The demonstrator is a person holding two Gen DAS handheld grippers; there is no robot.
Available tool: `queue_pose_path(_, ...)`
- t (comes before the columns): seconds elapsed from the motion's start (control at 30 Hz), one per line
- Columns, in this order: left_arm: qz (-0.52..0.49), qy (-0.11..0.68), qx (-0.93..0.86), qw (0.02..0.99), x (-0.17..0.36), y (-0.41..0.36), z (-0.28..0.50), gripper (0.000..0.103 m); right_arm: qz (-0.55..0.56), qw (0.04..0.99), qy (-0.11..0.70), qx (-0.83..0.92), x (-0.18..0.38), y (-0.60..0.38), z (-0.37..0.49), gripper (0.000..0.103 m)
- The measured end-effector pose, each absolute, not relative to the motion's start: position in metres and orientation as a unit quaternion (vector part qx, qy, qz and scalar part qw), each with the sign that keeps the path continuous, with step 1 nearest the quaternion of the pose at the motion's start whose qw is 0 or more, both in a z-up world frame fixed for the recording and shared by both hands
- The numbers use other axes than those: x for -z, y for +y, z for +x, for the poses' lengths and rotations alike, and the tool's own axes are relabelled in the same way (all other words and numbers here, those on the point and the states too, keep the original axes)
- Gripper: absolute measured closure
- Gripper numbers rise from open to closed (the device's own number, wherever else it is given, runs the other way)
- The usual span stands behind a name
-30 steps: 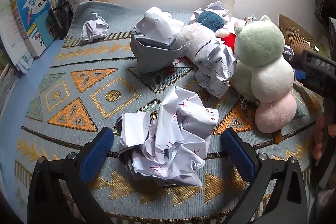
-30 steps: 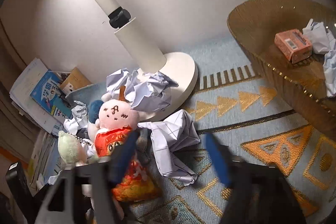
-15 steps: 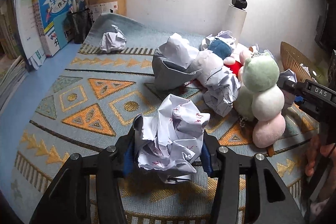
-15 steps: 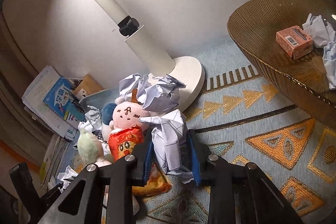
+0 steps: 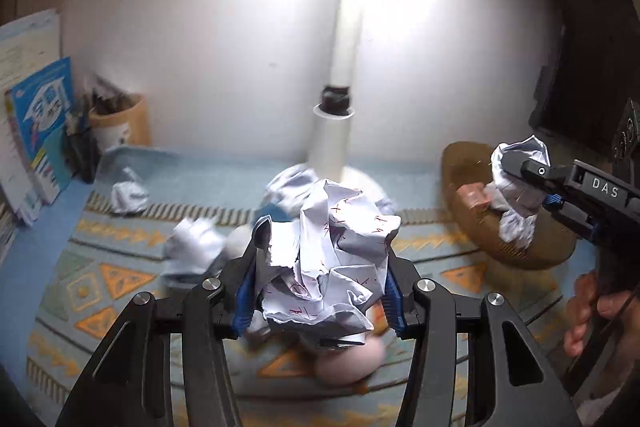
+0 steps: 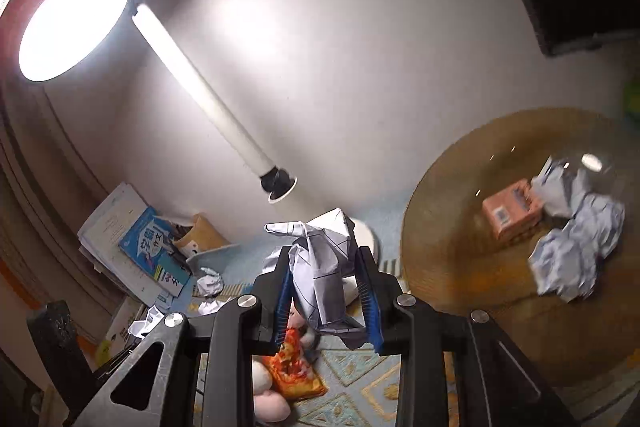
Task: Organize objects
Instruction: 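Carry both paper balls to the amber bowl and open both tools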
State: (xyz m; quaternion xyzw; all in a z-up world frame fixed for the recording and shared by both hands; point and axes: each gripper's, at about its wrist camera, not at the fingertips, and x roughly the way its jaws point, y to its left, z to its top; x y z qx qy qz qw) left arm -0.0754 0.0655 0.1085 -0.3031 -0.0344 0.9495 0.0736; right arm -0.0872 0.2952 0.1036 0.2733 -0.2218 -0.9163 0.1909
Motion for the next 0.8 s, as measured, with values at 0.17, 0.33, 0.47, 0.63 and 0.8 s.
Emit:
queue_pose_path(0.17,-0.281,-0.012,-0.949,0.142,-0.13,0.15,-0.111,0.055,0.264,0.144,-0.186,0.936,-0.14,0.342,-0.099,0.073)
queue_pose_path(0.33,-0.283,0.023,-0.939,0.192,-0.129,0.225,-0.137,0.054,0.283,0.102,-0.15,0.942,-0.15,0.376,-0.115,0.073)
queue_pose_path(0.47,-0.3,0.046,-0.929,0.209,-0.107,0.26,-0.15,0.051,0.327,0.077,-0.125,0.934,-0.135,0.386,-0.136,0.073)
queue_pose_path(0.63,-0.404,0.019,-0.874,0.268,-0.064,0.275,-0.18,0.0,0.392,0.087,-0.146,0.904,-0.108,0.396,-0.169,0.0)
queue_pose_path(0.8,-0.392,0.017,-0.884,0.255,-0.074,0.263,-0.177,0.0,0.383,0.084,-0.104,0.914,-0.1,0.38,-0.171,0.0)
